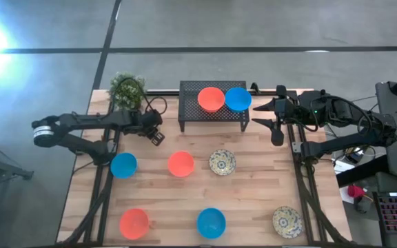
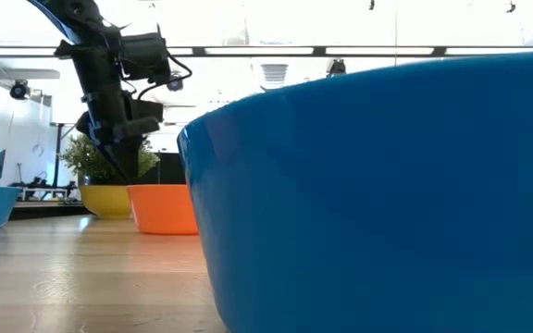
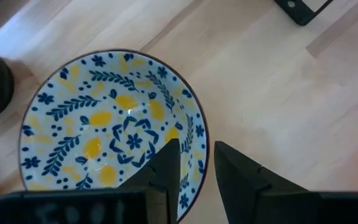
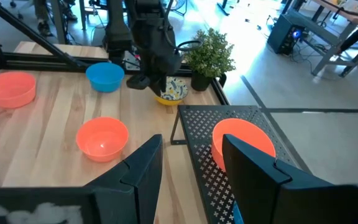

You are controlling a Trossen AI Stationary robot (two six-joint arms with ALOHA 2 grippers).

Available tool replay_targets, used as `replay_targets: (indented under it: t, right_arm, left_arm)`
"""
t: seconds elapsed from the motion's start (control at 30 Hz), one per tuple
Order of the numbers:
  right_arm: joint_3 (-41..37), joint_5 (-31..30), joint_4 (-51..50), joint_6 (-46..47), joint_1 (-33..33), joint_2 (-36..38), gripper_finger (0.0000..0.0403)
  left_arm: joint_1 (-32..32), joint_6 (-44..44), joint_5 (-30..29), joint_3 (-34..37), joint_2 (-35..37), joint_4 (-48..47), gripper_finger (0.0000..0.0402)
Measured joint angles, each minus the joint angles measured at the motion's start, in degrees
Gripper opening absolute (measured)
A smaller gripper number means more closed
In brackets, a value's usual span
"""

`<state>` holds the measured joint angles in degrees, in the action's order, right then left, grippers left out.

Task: Pick & Place Mini bowls
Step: Put the top left yellow patterned bowl on the shelf

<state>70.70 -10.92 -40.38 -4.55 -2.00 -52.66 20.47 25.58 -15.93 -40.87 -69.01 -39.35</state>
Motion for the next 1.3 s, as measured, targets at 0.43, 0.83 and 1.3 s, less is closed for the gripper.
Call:
replay_targets:
  t: [0.43,0.83,1.3]
  right_arm:
    - [0.0,0.0,0.0,0.0,0.0,0.0,0.0162]
    - [0.0,0.0,0.0,0.0,0.0,0.0,0.0162]
    - [0.0,0.0,0.0,-0.1,0.0,0.0,0.0162]
  left_arm:
    - [0.1,0.0,-0.3,1.5,0.0,1.6,0.0092]
    - [0.0,0.2,-0.2,4.7,0.0,4.8,0.0092]
    - [0.0,-1.5,-0.3,6.8,0.0,5.5,0.0092]
